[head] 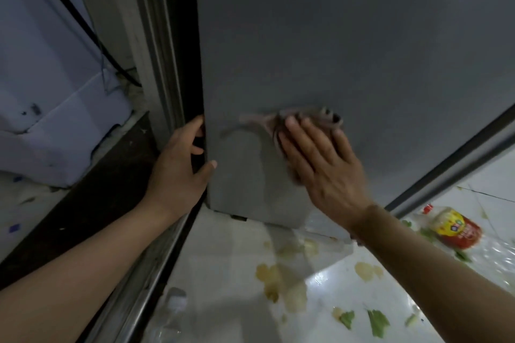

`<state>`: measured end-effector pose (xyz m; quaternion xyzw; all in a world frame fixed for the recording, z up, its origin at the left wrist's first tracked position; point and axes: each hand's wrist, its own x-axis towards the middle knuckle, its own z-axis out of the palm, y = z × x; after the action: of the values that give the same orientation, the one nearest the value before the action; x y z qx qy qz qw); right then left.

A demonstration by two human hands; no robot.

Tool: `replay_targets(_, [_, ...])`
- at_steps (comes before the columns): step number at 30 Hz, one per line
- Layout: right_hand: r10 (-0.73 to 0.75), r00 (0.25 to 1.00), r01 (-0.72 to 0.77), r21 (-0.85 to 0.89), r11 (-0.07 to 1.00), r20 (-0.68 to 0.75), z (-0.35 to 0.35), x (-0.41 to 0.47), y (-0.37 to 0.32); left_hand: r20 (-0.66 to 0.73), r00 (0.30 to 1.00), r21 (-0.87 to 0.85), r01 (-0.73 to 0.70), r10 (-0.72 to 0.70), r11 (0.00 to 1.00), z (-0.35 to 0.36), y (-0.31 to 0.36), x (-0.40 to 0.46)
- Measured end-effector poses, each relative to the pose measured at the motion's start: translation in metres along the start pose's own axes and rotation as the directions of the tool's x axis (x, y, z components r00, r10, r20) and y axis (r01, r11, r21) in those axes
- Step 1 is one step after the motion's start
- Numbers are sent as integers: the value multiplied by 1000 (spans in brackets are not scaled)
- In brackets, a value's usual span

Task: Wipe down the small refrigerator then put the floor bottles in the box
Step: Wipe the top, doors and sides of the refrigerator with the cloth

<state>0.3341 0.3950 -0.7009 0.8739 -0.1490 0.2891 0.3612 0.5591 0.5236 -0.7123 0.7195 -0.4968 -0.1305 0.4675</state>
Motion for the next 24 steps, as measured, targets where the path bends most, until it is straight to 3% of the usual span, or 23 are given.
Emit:
replay_targets(4, [78,996,-79,-20,997,-39,9,21,-12,14,1000,-27,3,-2,1000,-8,-5,-1])
replay_targets(6, [-91,992,94,-33,995,87,20,5,-26,1,1000,-20,15,-15,1000,-12,-8,-3])
replay_targets(8, [-291,920,310,-34,950,263,24,-8,-40,-5,1000,2,31,-31,1000,-16,-11,-8])
replay_targets(11, [-331,861,356,8,935,386,21,-9,-45,-37,998,26,58,-57,998,-23,-16,-12])
replay_targets(13, [-292,891,318,-19,948,349,14,2,-41,-51,996,26,73,-71,997,-26,-18,-15])
replay_targets(16, [-181,975,183,-5,983,129,7,47,-34,-63,993,26,99,-98,995,-30,-21,-13])
replay_targets(19, [-90,995,90,-3,996,-48,9,90,-38,-62,991,21,120,-118,993,-30,-27,-12])
replay_targets(22, [-89,991,85,-44,995,-98,20,91,-48,-56,989,20,136,-135,990,-30,-36,-13])
replay_targets(24, [-204,979,202,-72,977,-21,33,77,-60,-50,986,19,161,-160,987,-31,-44,-16])
